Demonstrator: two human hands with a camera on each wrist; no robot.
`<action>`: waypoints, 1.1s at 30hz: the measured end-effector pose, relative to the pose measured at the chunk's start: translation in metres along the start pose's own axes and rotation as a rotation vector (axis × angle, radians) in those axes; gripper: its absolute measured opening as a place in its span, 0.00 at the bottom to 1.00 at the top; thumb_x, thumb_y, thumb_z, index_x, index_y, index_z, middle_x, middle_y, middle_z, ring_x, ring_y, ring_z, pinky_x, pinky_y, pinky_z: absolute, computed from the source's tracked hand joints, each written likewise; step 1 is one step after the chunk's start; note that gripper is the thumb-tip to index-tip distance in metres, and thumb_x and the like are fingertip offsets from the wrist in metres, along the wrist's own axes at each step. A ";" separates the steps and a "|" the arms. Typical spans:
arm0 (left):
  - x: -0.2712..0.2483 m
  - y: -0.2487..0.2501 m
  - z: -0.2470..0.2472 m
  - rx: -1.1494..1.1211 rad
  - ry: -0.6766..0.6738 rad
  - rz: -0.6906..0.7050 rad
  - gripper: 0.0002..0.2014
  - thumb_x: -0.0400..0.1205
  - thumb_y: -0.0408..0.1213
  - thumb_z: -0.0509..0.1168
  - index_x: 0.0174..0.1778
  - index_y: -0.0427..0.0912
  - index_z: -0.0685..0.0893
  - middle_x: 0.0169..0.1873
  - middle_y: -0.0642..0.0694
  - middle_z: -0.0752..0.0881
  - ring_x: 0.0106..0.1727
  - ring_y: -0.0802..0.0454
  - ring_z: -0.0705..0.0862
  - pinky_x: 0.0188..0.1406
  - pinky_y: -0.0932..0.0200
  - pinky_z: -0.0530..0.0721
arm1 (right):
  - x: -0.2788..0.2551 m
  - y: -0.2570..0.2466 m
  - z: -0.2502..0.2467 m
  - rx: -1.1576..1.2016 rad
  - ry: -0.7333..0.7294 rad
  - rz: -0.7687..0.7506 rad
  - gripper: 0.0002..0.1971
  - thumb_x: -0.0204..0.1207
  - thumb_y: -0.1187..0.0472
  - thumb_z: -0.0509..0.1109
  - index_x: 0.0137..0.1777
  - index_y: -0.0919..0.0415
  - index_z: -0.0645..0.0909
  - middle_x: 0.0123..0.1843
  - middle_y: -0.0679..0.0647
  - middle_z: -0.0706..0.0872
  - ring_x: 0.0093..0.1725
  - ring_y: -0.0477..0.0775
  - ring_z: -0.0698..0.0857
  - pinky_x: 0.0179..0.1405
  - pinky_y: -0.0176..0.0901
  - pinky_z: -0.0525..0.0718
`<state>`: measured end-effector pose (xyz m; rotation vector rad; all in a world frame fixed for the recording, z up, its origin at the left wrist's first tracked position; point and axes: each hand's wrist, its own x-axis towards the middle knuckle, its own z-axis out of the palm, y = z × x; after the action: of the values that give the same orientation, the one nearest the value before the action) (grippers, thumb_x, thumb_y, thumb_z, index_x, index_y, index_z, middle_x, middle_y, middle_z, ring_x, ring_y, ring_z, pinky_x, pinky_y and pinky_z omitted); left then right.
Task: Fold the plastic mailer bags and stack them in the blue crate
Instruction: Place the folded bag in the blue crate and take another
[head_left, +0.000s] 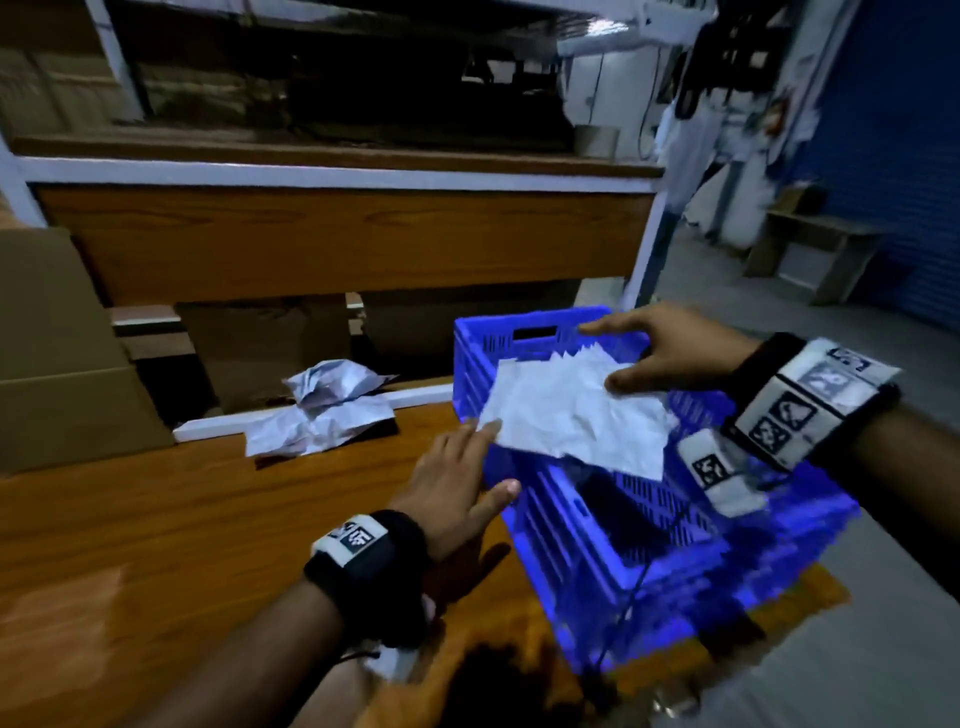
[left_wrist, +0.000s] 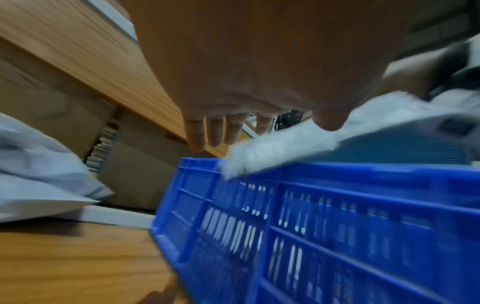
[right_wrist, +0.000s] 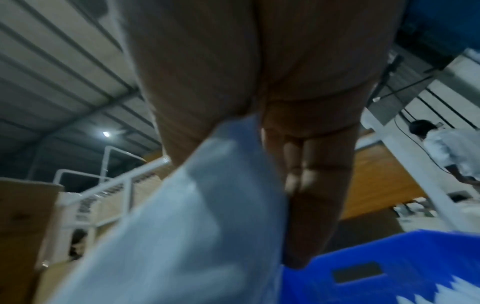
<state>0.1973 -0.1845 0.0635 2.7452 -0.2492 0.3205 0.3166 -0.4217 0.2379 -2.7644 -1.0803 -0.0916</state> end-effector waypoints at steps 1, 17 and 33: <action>0.015 0.004 0.005 0.008 -0.003 -0.016 0.49 0.72 0.78 0.31 0.84 0.51 0.52 0.83 0.43 0.58 0.81 0.46 0.56 0.78 0.53 0.54 | 0.016 0.019 0.003 0.009 -0.012 -0.006 0.29 0.71 0.55 0.79 0.73 0.41 0.78 0.56 0.39 0.89 0.47 0.34 0.84 0.48 0.34 0.75; 0.074 0.011 0.031 0.027 -0.031 -0.186 0.45 0.74 0.78 0.33 0.84 0.57 0.42 0.85 0.49 0.44 0.84 0.52 0.48 0.82 0.48 0.55 | 0.118 0.085 0.142 -0.047 -0.320 -0.066 0.22 0.73 0.48 0.74 0.58 0.65 0.84 0.49 0.65 0.82 0.56 0.65 0.80 0.50 0.46 0.77; 0.070 0.019 0.036 0.037 -0.022 -0.239 0.45 0.74 0.76 0.30 0.84 0.55 0.39 0.85 0.50 0.40 0.85 0.53 0.44 0.81 0.46 0.56 | 0.124 0.059 0.201 -0.445 -0.432 -0.119 0.39 0.71 0.42 0.74 0.78 0.59 0.67 0.83 0.64 0.54 0.66 0.63 0.81 0.60 0.51 0.80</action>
<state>0.2670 -0.2243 0.0548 2.7778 0.0799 0.2318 0.4464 -0.3448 0.0470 -3.2043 -1.4848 0.3023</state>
